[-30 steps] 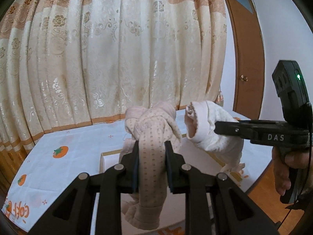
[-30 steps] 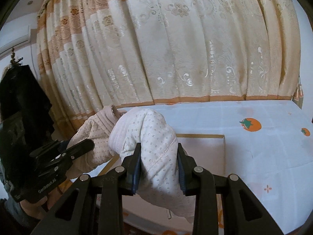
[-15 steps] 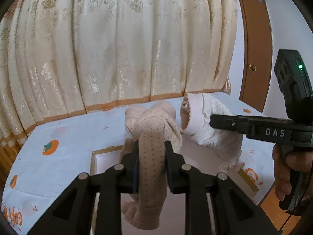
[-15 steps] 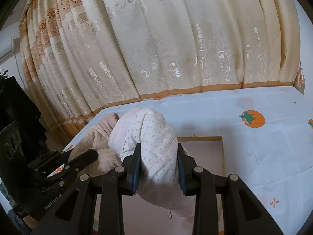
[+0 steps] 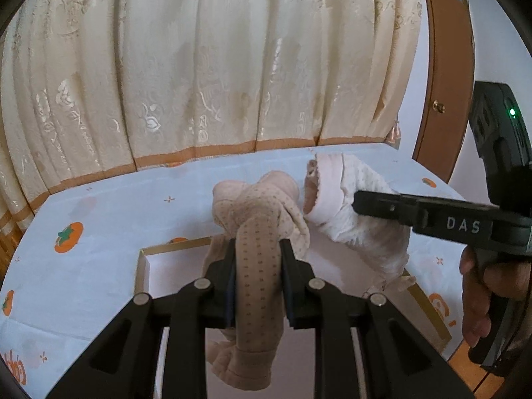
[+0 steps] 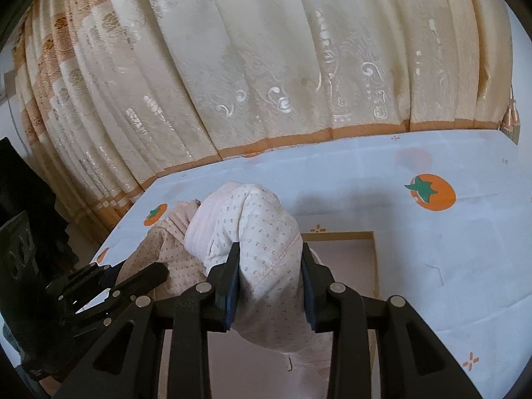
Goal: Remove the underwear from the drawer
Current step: 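Carry both underwear pieces over the tray and lower them inside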
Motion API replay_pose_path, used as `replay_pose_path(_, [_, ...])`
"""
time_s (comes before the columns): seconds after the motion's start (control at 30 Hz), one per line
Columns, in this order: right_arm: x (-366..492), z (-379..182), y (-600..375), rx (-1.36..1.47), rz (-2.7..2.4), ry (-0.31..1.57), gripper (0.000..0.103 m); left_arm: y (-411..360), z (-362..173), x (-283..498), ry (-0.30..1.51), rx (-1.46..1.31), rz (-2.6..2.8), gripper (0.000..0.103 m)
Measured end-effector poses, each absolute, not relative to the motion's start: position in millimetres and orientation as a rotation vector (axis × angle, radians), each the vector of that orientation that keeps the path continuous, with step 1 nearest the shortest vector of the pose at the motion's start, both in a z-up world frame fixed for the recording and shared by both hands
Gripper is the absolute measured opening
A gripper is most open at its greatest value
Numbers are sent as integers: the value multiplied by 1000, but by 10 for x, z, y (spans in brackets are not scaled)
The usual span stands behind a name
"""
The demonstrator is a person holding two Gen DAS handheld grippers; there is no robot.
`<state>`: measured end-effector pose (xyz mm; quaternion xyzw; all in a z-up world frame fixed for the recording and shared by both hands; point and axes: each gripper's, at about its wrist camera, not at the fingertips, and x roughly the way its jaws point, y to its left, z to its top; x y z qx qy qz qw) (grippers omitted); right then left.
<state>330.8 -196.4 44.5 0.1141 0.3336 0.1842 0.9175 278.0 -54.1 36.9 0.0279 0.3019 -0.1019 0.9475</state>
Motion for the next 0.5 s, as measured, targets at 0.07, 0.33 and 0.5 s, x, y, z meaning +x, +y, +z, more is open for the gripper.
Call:
replay_pose_path(0.07, [3365, 420, -1973, 237, 374, 699, 34, -575, 350, 2830, 624, 53, -214, 21])
replay_pose_path(0.33, [3615, 279, -2043, 263, 356, 759, 34, -643, 203, 3041, 672, 20, -220, 21])
replay_pose_path(0.5, [3715, 165, -2036, 235, 326, 786, 35, -692, 69, 3137, 707, 10, -217, 21])
